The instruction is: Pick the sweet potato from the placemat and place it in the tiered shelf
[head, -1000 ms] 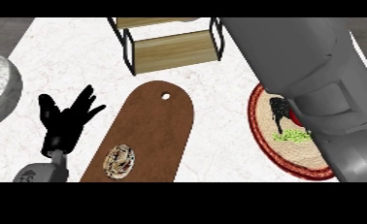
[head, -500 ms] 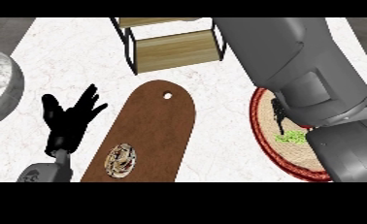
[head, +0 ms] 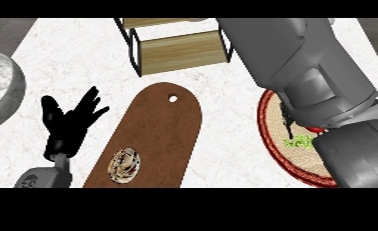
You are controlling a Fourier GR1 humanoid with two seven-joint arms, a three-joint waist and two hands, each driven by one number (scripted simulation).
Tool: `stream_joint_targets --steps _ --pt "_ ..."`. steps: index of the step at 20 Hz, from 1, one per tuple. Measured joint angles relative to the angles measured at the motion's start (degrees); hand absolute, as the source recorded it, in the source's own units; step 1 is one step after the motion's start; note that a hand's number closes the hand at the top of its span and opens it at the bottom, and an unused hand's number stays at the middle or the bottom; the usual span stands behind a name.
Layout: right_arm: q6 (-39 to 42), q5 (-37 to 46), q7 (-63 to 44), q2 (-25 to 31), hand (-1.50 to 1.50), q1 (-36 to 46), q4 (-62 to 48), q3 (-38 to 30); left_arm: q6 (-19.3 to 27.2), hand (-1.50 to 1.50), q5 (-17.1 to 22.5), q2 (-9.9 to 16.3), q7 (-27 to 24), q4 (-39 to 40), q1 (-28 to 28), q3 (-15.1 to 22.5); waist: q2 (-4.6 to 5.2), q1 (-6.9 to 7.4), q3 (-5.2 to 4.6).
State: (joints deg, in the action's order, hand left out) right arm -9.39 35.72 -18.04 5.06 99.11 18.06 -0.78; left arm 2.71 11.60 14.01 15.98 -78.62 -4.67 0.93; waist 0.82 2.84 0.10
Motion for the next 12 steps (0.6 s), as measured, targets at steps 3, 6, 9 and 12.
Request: stream_joint_targets --steps 3,6,9,12 --pt "1.9 1.0 1.3 1.1 1.5 0.8 -1.7 0.6 0.1 0.0 -0.3 -0.3 0.4 -0.4 0.2 0.2 -0.02 -0.07 0.01" --pt "0.1 0.0 0.4 1.0 -1.5 1.2 -2.3 -1.2 0.5 0.0 -0.7 -0.6 0.1 -0.9 0.7 0.4 -0.09 -0.11 -0.01" --pt "-3.5 -2.2 -0.6 1.1 -1.5 1.2 -2.0 -4.1 -0.2 0.0 -0.5 -0.3 -0.1 -0.8 0.6 0.1 -0.03 -0.13 -0.02" --pt "-5.6 -4.4 -0.5 1.7 -1.5 1.2 -1.5 -7.0 -0.3 0.0 -0.3 -0.6 -0.2 -0.9 0.9 0.0 -0.05 -0.2 -0.03"
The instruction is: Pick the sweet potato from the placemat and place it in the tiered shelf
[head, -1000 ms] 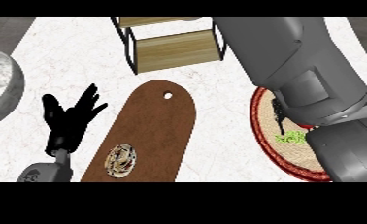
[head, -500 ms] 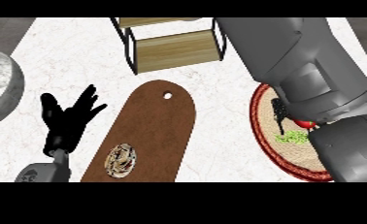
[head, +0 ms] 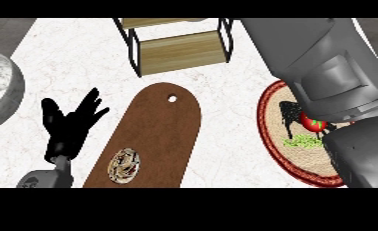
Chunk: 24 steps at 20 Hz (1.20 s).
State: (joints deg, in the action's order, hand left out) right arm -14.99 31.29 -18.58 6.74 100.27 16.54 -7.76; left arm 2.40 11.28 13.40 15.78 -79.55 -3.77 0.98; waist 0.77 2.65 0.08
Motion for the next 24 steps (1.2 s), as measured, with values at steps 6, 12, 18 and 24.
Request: stream_joint_targets --steps 6,12,18,24 --pt "-3.7 -6.1 2.0 0.3 -1.5 0.0 1.3 -6.8 -0.1 0.0 -0.2 0.3 0.4 0.6 -0.7 -0.5 0.18 0.14 0.05" --pt "-7.9 -10.8 3.1 2.2 -1.5 0.0 2.8 -12.3 -0.4 0.0 -0.1 0.3 0.5 0.8 -0.5 -0.9 0.0 -0.17 0.04" --pt "-14.6 -9.8 2.0 6.1 -1.5 -0.6 2.9 -13.0 0.1 0.0 -0.5 0.0 0.2 0.8 -0.1 -1.3 -0.27 -0.81 0.09" --pt "-17.0 -11.6 1.0 12.1 -1.5 -3.3 4.5 -15.7 -0.4 0.0 0.0 0.2 1.1 -0.4 0.9 -1.7 -0.52 -1.46 0.04"
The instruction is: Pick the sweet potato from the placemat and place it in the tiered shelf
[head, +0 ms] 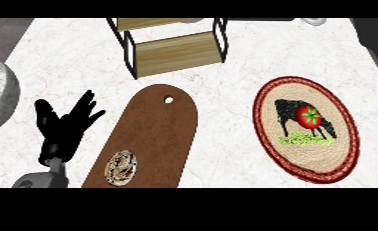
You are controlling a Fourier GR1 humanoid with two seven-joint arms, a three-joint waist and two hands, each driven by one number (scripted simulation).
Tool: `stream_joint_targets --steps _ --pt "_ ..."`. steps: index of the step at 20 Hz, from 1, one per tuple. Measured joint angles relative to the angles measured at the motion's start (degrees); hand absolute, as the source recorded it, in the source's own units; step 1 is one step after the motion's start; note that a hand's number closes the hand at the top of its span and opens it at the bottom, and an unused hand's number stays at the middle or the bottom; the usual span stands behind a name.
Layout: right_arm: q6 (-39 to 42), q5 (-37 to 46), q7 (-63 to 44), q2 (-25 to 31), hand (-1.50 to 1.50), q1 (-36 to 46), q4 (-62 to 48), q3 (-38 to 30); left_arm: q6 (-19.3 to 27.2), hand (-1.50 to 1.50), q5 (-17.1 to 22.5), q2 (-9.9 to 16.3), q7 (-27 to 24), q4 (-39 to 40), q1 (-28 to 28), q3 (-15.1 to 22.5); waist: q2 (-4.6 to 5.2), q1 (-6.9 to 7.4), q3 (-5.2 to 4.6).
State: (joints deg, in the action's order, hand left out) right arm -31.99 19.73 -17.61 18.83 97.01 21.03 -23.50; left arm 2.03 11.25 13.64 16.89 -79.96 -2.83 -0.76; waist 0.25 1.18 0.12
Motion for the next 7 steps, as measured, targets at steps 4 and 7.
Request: stream_joint_targets --steps 4,7 --pt "4.6 -2.7 0.5 4.1 -1.5 -3.5 2.1 -1.8 0.5 0.0 -0.6 -0.4 -0.2 0.4 0.2 -0.2 -0.23 -0.56 0.15" --pt "9.1 -4.5 0.8 6.9 -1.5 -5.7 3.8 -2.6 0.0 0.0 -0.4 -0.3 -0.7 0.4 0.5 -0.6 -0.29 -0.74 0.11"
